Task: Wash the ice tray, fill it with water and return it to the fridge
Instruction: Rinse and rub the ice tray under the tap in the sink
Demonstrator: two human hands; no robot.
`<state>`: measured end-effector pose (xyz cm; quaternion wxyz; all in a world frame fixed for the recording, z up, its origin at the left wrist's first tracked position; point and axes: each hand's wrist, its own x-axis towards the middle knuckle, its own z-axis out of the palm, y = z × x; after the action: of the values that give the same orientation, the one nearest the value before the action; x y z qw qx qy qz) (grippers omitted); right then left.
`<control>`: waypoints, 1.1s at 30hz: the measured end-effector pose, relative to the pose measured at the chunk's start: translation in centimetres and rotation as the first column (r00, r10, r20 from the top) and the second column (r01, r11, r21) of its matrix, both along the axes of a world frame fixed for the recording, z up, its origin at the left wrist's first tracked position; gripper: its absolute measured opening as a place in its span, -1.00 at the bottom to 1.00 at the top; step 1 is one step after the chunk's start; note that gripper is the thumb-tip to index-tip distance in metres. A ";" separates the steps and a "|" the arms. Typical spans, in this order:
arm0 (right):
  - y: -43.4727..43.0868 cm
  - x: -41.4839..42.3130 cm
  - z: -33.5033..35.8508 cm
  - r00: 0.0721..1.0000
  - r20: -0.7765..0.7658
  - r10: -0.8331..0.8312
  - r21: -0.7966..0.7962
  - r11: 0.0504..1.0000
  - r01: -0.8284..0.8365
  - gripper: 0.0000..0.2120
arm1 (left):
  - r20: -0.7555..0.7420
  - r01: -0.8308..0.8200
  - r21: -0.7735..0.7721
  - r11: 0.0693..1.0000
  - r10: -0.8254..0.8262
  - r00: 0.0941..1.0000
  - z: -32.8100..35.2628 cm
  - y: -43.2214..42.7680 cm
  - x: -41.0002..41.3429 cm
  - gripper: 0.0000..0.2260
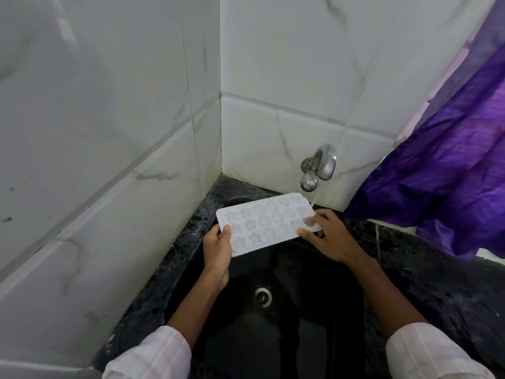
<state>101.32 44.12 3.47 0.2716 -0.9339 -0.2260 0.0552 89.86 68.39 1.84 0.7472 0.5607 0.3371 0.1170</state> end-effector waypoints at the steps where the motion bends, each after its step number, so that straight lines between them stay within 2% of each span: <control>1: 0.0 -0.1 0.1 1.000 -0.016 0.000 -0.003 1.000 0.000 -0.54 | 0.002 0.000 0.001 1.000 0.000 1.000 0.0 0.0 0.0 -0.81; 13: 0.0 -0.3 0.0 0.999 0.032 0.022 -0.064 0.998 -0.020 -0.43 | 0.017 -0.028 -0.011 1.000 0.028 0.999 0.3 0.3 -0.2 -0.82; 17: -0.1 -0.6 0.1 1.000 0.016 0.009 -0.005 1.000 -0.009 -0.52 | 0.018 -0.025 -0.001 1.000 0.025 1.000 0.3 0.4 -0.4 -0.81; 24: -0.2 -1.0 -0.2 0.999 -0.049 0.009 -0.034 0.999 -0.010 -0.36 | 0.023 -0.022 0.006 1.000 0.022 0.999 0.1 0.4 -0.2 -0.82; 29: 0.1 -1.2 -0.1 0.999 -0.051 0.000 -0.043 0.999 -0.002 -0.33 | 0.015 -0.022 0.019 1.000 0.021 1.000 -0.2 0.3 -0.1 -0.81; 33: -0.3 -1.1 -0.2 0.999 -0.049 0.014 -0.049 0.999 -0.016 -0.38 | 0.018 -0.022 0.030 0.999 0.022 1.000 -0.3 0.2 -0.2 -0.81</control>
<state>100.26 43.80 3.26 0.2533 -0.9370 -0.2248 0.0855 89.67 68.58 1.59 0.7402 0.5672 0.3347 0.1353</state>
